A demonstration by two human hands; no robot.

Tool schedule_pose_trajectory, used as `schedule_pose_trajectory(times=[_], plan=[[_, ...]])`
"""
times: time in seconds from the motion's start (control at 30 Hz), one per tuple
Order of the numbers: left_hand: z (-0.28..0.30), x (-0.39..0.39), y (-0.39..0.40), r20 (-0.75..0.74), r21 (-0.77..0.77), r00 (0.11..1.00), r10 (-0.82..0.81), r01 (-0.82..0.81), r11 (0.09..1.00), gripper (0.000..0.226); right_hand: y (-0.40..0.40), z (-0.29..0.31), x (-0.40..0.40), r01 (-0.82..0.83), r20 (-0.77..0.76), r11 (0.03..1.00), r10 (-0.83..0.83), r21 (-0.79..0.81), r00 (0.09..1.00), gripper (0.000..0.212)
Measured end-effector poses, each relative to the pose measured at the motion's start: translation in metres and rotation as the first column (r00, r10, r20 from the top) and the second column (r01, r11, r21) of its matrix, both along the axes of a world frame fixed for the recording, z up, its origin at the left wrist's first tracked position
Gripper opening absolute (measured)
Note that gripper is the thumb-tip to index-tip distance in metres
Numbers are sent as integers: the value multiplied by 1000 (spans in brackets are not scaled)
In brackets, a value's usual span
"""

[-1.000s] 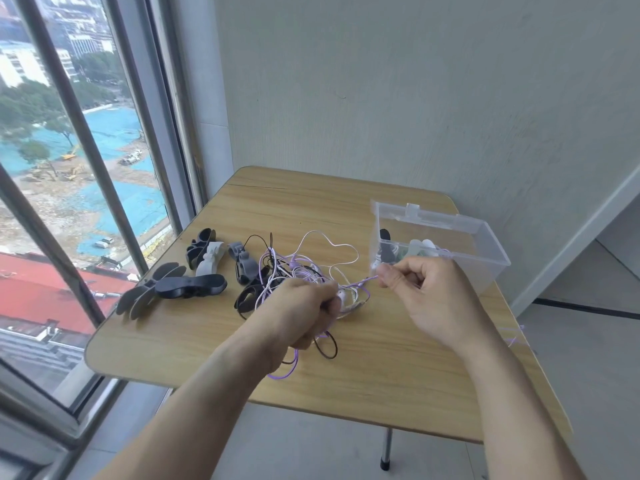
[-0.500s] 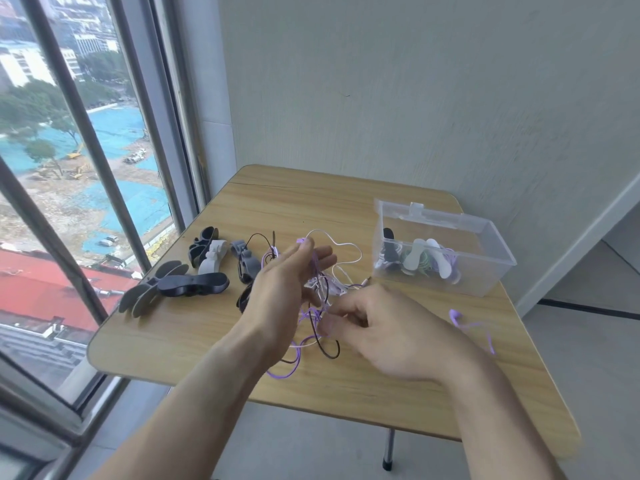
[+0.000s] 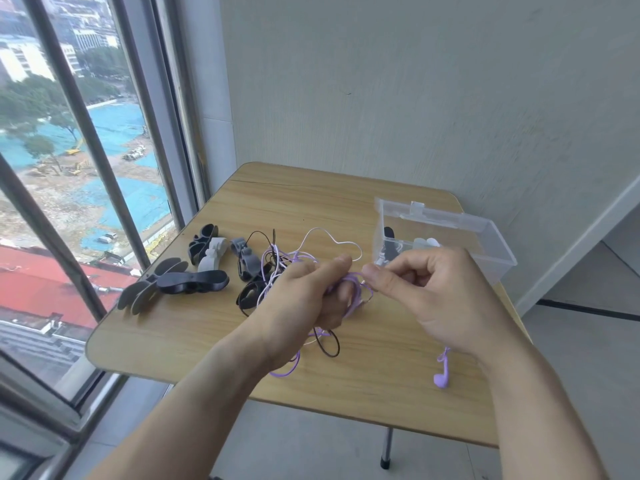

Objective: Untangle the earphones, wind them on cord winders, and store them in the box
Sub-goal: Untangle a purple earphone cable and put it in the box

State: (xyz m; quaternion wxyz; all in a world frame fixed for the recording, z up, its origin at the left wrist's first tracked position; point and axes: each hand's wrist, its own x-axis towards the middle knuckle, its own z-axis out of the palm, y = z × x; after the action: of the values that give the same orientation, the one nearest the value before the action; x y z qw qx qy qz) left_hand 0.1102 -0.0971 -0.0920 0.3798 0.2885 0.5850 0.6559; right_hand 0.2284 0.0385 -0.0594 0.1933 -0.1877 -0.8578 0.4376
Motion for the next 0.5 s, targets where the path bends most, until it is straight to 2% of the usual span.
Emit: schedule_pose_trajectory(times=[0.07, 0.13, 0.17, 0.23, 0.33, 0.37, 0.43, 0.5], plan=[[0, -3, 1, 218, 114, 975, 46, -72, 991, 45, -1, -6, -4, -36, 72, 999, 36, -2, 997, 32], [2, -9, 2, 420, 239, 904, 76, -191, 952, 42, -2, -12, -7, -64, 191, 998, 58, 24, 980, 32], [3, -13, 1, 467, 284, 880, 89, -245, 927, 40, -5, -14, -9, -86, 236, 996, 78, 25, 969, 30], [4, -21, 0, 465, 306, 874, 138, -306, 902, 37, -13, -15, -11, -155, 296, 987, 136, 41, 945, 28], [2, -23, 1, 396, 257, 887, 236, -354, 899, 38, -25, -16, -15, -220, 368, 972, 176, 81, 913, 36], [0, -21, 2, 316, 234, 908, 274, -354, 905, 37, -28, -16, -16, -230, 391, 969, 180, 85, 903, 39], [-4, -17, 2, 39, 165, 947, 318, -320, 933, 32, -32, -14, -16, -261, 426, 962, 204, 79, 881, 39], [-8, -11, 3, -182, 104, 949, 259, -243, 964, 30, -33, -7, -13, -266, 388, 963, 230, 40, 892, 34]])
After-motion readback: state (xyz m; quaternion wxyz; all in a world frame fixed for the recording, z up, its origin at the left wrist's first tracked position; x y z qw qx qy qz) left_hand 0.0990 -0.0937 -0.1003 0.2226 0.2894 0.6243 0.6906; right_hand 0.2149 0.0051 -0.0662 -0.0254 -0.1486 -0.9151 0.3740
